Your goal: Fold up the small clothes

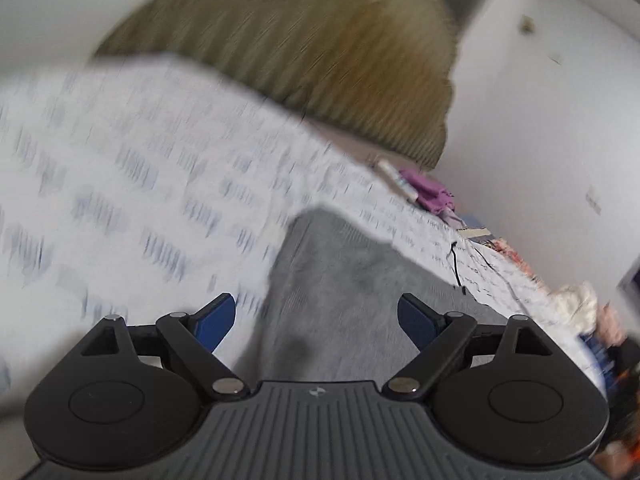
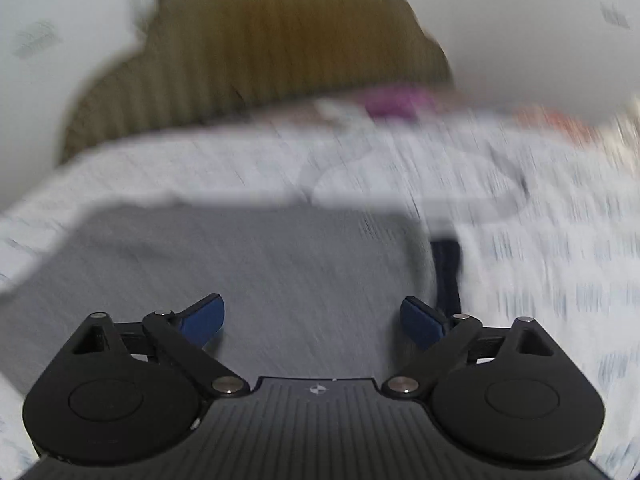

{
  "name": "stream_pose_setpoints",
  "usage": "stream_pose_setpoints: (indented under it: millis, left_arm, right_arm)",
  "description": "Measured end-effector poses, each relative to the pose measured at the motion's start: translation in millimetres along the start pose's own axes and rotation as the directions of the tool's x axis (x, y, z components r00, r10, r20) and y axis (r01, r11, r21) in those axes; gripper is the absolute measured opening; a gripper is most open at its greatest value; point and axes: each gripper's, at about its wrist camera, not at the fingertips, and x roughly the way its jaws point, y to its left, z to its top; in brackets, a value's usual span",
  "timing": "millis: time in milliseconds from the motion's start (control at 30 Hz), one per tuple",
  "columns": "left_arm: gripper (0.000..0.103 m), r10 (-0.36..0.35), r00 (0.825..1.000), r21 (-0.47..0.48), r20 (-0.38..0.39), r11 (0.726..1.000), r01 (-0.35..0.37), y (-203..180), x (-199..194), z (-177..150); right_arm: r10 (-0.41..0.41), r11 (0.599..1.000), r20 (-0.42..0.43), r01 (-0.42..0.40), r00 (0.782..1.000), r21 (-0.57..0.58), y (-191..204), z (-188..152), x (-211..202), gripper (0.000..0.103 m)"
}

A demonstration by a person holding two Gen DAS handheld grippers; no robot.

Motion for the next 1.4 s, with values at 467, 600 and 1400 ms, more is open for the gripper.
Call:
stream_pose_setpoints:
  millis: [467, 600, 1400]
  left_arm:
    - [0.088, -0.023, 0.999, -0.277, -0.046, 0.961, 0.009, 16, 0, -27]
    - [0.084, 0.013, 0.999, -0.270, -0.029, 0.963, -0.020, 10, 0, -32]
    - [0.039, 0.111, 0.994, -0.391, 0.005, 0.915, -0.101, 9, 1, -40]
  right_arm:
    - [0.076, 0.994, 0.056, -0.080, 0.995, 0.071, -10, -6, -4, 0.099]
    - [0.104, 0.988, 0.072, -0.111, 0.992, 0.103, -17, -6, -5, 0.100]
    - [0.236, 0.939, 0.136, -0.262, 0.962, 0.221, -41, -10, -10, 0.101]
